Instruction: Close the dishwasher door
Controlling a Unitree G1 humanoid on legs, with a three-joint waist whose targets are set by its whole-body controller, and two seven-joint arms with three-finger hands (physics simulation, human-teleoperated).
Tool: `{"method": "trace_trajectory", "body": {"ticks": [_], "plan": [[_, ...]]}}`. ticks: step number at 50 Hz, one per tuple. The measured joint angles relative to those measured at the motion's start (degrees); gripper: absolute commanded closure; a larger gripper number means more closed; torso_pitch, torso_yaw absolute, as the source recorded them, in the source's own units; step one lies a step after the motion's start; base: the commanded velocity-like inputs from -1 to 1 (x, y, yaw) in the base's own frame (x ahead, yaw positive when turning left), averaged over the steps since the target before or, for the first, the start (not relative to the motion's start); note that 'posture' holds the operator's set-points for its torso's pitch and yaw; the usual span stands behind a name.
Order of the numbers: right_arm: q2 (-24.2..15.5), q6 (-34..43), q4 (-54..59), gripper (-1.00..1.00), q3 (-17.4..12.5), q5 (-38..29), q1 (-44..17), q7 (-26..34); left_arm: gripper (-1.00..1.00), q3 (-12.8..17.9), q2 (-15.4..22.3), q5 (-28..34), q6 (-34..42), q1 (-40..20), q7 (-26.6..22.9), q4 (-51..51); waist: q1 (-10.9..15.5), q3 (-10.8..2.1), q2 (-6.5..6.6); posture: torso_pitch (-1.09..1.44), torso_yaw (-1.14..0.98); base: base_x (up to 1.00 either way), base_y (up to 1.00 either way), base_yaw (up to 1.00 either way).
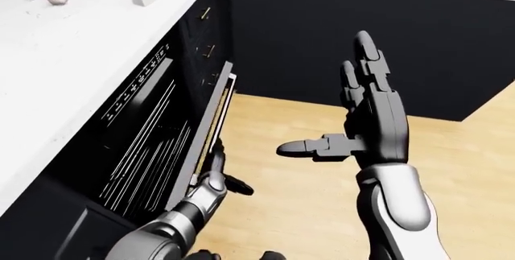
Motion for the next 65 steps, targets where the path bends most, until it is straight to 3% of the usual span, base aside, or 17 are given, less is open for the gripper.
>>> {"method": "trace_trajectory", "body": {"ticks": [6,11,20,23,28,31,36,47,65], "plan": [[0.42,0.39,-0.29,-1.00,1.12,-0.56,-0.45,0.03,-1.00,-0.23,0.63,-0.19,-0.26,-0.14,0.56,-0.06,0.94,-0.28,0.37,0.88,0.00,0.00,0.00,0.00],[0.93,0.00,0.31,-1.00,2.93,-1.77,-0.70,0.03,-1.00,-0.06,1.30,-0.74,-0.19,-0.70,0.30,0.10,1.17,-0.11,0.08,0.88,0.00,0.00,0.00,0.00],[1.44,0.83,-0.31,-1.00,3.36,-3.26,-1.37,0.19,-1.00,0.39,2.61,-2.30,0.59,-1.89,-0.57,0.58,0.69,0.31,-0.39,0.88,0.00,0.00,0.00,0.00],[1.52,1.05,-0.49,-1.00,3.46,-3.65,-1.62,0.15,-1.00,0.43,2.91,-2.82,0.89,-2.26,-0.94,0.67,0.42,0.35,0.33,0.88,0.00,0.00,0.00,0.00],[1.97,1.03,-0.16,-1.00,3.94,-4.33,-1.45,0.17,-1.00,0.48,3.45,-3.36,1.33,-2.82,-1.33,0.78,0.43,0.01,3.42,0.88,0.00,0.00,0.00,0.00],[2.21,1.23,-0.25,-1.00,4.38,-4.35,-1.43,0.37,-1.00,0.85,4.96,-3.55,1.37,-2.98,-1.19,0.38,0.59,-0.08,2.76,0.88,0.00,0.00,0.00,0.00],[2.29,0.89,-0.50,-1.00,4.69,-4.60,-1.57,0.52,-1.00,1.53,7.38,-3.61,1.98,-3.30,0.28,-0.08,1.14,-0.07,0.45,0.88,0.00,0.00,0.00,0.00],[3.39,-0.38,0.76,-1.00,6.51,-6.53,-0.79,0.67,-1.00,1.94,7.44,-5.73,3.44,-4.23,-1.25,1.31,1.07,-0.77,1.52,0.88,0.00,0.00,0.00,0.00],[4.07,0.60,0.23,-1.00,7.82,-8.18,-1.90,0.95,-1.00,3.46,13.29,-7.36,4.97,-5.60,-0.78,0.85,1.14,-0.51,1.96,0.88,0.00,0.00,0.00,0.00]]}}
